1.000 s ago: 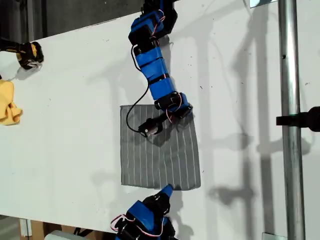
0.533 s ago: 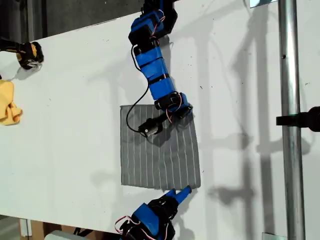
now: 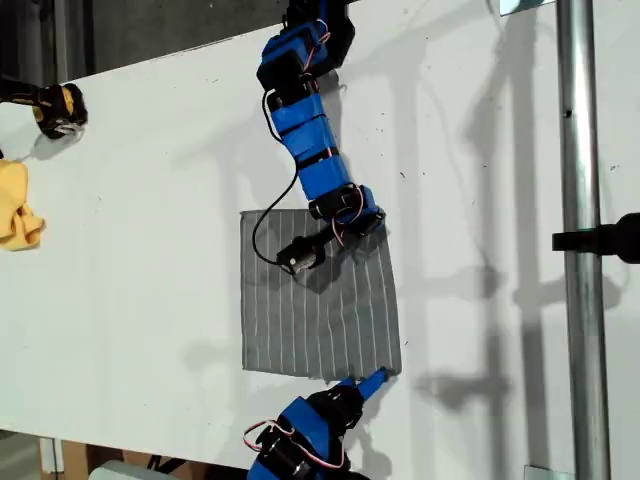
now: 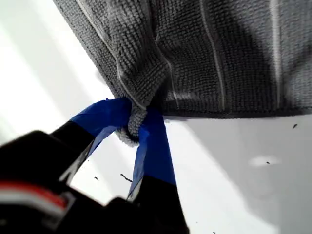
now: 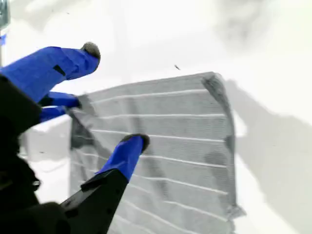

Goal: Grasp corners of a towel and fold twice.

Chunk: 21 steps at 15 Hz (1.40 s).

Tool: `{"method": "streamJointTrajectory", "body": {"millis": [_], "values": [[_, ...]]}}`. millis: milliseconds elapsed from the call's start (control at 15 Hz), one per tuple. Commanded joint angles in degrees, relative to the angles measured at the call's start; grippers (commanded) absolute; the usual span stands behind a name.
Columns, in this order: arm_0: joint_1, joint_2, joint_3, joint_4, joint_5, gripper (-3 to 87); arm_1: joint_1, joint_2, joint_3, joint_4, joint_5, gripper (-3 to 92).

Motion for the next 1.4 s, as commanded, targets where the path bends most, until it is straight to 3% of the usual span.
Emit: {"method": "streamJointTrajectory", "body": {"millis": [0, 600, 1333], "values": [[-0.9, 3.5, 4.3, -4.1, -2.2, 27.3, 0.4, 1.4, -0.8, 0.3, -0.3, -0.2], [2.0, 3.6, 23.6, -22.0, -15.5, 23.9, 0.3, 1.3, -0.8, 0.7, -0.5, -0.2], [4.8, -18.8, 22.9, -32.3, -25.3, 24.0, -0.1, 1.1, -0.8, 1.7, -0.4, -0.2]]}}
